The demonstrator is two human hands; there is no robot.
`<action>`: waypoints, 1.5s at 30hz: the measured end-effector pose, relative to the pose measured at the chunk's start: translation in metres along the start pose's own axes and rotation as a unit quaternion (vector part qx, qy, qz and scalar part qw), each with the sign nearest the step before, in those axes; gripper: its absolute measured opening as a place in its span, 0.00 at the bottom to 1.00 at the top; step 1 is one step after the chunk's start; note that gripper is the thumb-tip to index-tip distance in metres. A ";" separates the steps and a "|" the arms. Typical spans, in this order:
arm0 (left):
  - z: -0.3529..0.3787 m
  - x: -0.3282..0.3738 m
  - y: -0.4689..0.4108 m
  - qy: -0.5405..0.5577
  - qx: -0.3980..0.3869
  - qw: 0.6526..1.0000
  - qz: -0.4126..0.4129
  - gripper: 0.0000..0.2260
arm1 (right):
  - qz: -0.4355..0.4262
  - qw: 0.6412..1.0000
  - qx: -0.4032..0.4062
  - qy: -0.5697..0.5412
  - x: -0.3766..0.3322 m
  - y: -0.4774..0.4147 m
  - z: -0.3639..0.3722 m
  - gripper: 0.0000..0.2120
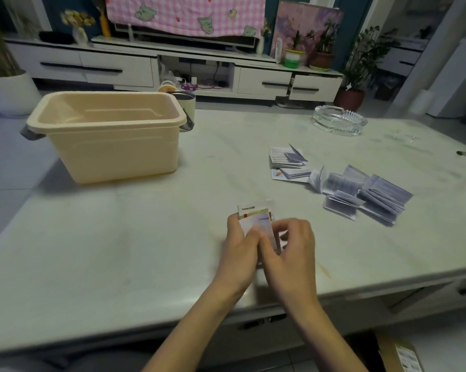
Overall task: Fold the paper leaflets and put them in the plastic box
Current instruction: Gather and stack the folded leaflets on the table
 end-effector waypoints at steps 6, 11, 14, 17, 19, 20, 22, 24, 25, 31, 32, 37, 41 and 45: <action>-0.008 0.004 -0.004 -0.052 0.039 0.994 0.086 0.09 | 0.068 0.966 -0.177 -0.174 0.004 -0.016 0.013 0.16; -0.013 -0.008 -0.012 -0.128 0.046 0.986 0.095 0.11 | 0.014 0.973 -0.212 -0.086 0.011 -0.012 0.019 0.13; -0.015 -0.006 -0.014 -0.164 0.061 0.979 0.109 0.10 | -0.011 0.972 -0.230 -0.048 0.016 -0.018 0.011 0.13; -0.016 -0.006 -0.014 -0.151 0.074 0.980 0.111 0.07 | -0.058 0.982 -0.181 -0.006 0.026 -0.040 -0.018 0.16; -0.016 -0.007 -0.014 -0.134 0.070 0.983 0.102 0.07 | -0.088 0.991 -0.075 0.065 0.035 -0.064 -0.051 0.16; -0.016 -0.007 -0.013 -0.128 0.066 0.985 0.097 0.07 | -0.091 0.989 -0.024 0.111 0.040 -0.076 -0.067 0.17; -0.016 -0.008 -0.013 -0.121 0.067 0.987 0.087 0.07 | -0.080 0.973 0.021 0.215 0.050 -0.100 -0.092 0.19; -0.016 -0.007 -0.014 -0.114 0.067 0.988 0.082 0.08 | -0.054 0.950 -0.014 0.308 0.065 -0.118 -0.099 0.21; -0.015 -0.007 -0.013 -0.108 0.066 0.989 0.080 0.08 | -0.043 0.940 -0.038 0.336 0.073 -0.124 -0.098 0.22; -0.015 -0.007 -0.012 -0.088 0.084 0.990 0.063 0.07 | -0.033 0.955 -0.023 0.294 0.071 -0.129 -0.096 0.09; -0.016 -0.007 -0.012 -0.084 0.095 0.990 0.056 0.07 | -0.025 0.974 0.001 0.224 0.063 -0.123 -0.094 0.08; -0.022 -0.012 -0.018 -0.036 0.145 0.989 0.012 0.06 | 0.203 0.948 -0.105 -0.223 0.019 -0.073 -0.046 0.10; -0.023 -0.012 -0.018 -0.003 0.137 0.991 -0.006 0.07 | 0.211 0.929 -0.139 -0.271 0.001 -0.044 -0.015 0.07; -0.022 -0.018 -0.024 0.015 0.126 0.992 -0.025 0.10 | 0.131 0.959 -0.097 -0.231 -0.001 -0.030 0.008 0.08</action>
Point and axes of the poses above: each hand's wrist, its own y-axis away from the middle knuckle, its own z-axis out of the palm, x = y × z, the point moved 4 cm from there along -y, towards the middle knuckle, and after that the axes turned 12 degrees about -y, right-handed, at the moved point
